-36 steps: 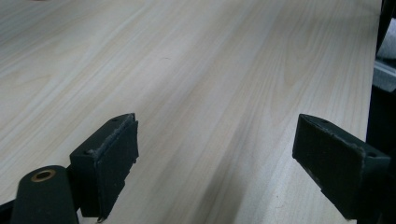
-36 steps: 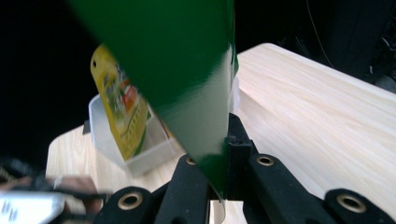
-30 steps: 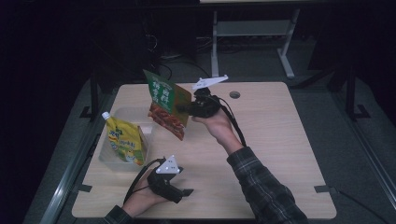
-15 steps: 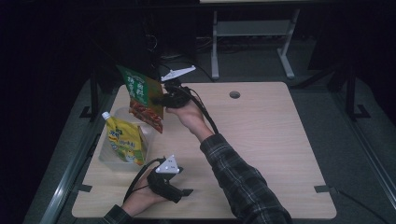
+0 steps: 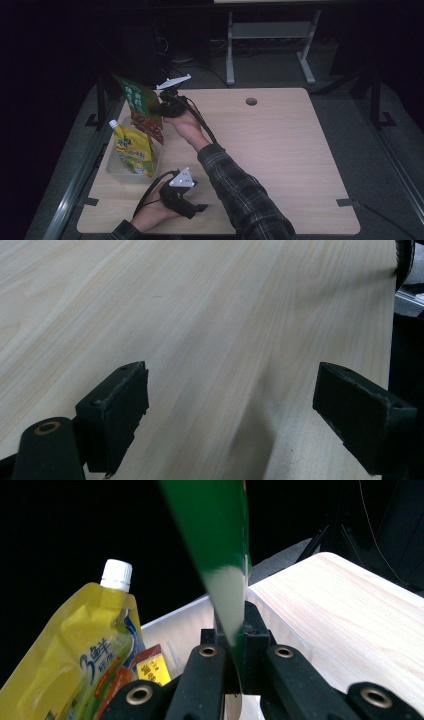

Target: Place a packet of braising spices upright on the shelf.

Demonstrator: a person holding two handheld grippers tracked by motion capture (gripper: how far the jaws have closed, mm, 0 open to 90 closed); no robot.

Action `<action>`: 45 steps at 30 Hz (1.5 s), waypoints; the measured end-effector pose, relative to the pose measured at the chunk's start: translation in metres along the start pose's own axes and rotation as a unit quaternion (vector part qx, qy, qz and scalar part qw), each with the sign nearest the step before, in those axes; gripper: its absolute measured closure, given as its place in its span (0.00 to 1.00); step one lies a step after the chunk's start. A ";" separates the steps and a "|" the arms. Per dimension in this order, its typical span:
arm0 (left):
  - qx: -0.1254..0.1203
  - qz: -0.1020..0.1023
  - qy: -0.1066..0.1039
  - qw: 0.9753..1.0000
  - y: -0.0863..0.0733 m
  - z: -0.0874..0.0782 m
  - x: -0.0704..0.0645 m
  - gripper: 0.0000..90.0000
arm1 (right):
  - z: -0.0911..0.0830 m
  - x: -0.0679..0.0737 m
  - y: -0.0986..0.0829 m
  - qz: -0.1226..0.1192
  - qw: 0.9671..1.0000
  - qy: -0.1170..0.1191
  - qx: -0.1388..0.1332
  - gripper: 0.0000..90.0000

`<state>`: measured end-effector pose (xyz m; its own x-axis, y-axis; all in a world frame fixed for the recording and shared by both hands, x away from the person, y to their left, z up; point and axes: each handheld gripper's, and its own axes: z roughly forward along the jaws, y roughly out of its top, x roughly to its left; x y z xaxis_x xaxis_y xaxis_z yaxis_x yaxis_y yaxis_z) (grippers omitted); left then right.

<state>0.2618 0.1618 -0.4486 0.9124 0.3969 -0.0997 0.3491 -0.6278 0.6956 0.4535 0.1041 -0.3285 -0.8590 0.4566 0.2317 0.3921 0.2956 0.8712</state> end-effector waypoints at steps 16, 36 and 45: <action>0.001 0.006 -0.003 1.000 0.001 0.003 -0.003 0.16 | 0.024 0.007 -0.003 -0.002 1.000 0.001 0.017 0.99; 0.008 0.008 -0.004 1.000 0.000 0.002 -0.001 0.16 | 0.032 0.015 -0.009 -0.030 0.998 0.000 0.047 0.86; 0.007 0.003 -0.005 1.000 -0.001 0.003 0.002 0.16 | 0.004 0.012 -0.006 -0.035 0.999 -0.003 0.040 0.69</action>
<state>0.2634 0.1614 -0.4517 0.9168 0.3860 -0.1023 0.3460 -0.6401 0.6860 0.4418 0.1117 -0.3329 -0.8830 0.4377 0.1693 0.3571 0.3925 0.8476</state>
